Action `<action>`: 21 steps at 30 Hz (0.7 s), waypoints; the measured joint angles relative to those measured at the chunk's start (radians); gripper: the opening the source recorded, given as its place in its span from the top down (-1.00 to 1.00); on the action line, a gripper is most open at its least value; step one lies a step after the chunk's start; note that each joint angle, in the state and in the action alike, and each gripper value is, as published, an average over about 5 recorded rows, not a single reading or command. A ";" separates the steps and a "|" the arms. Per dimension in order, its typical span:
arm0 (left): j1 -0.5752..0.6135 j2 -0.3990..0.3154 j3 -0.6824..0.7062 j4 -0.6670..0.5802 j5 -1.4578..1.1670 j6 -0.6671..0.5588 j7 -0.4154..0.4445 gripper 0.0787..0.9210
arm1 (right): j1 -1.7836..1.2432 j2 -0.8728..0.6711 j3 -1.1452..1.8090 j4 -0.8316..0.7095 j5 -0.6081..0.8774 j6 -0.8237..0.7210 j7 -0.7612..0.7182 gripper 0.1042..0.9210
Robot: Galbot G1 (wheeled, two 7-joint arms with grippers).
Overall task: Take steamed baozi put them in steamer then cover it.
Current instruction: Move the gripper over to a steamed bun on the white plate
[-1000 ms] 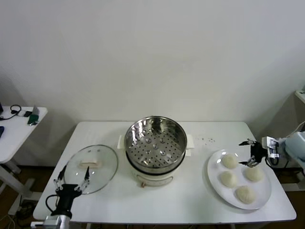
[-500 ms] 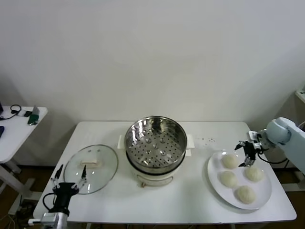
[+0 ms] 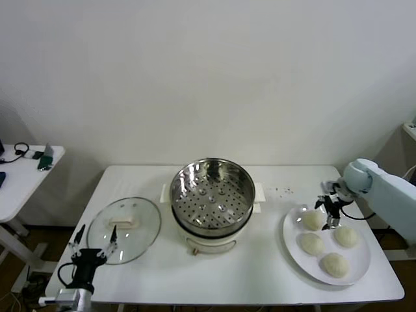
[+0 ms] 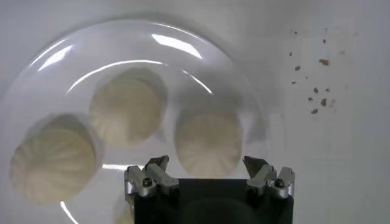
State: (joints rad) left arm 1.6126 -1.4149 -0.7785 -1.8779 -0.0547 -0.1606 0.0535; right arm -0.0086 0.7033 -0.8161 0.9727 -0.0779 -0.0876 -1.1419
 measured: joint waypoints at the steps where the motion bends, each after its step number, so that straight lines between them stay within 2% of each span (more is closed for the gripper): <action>1: 0.000 0.000 0.000 0.000 0.000 0.000 0.000 -0.77 | 0.001 0.004 -0.004 -0.003 -0.002 0.000 0.000 -0.76; 7: -0.001 0.001 -0.001 0.000 0.000 0.001 0.000 -0.77 | 0.002 0.023 -0.020 -0.016 -0.018 0.003 -0.001 -0.75; 14: 0.005 0.001 -0.002 -0.001 0.000 -0.003 -0.001 -0.77 | 0.002 0.036 -0.029 -0.029 -0.039 0.008 0.004 -0.53; 21: 0.009 0.001 -0.003 -0.001 -0.001 -0.007 -0.001 -0.77 | 0.001 0.048 -0.021 -0.039 -0.051 0.015 0.012 -0.47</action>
State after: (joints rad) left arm 1.6219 -1.4142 -0.7816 -1.8792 -0.0558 -0.1676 0.0522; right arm -0.0080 0.7513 -0.8367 0.9332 -0.1288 -0.0731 -1.1302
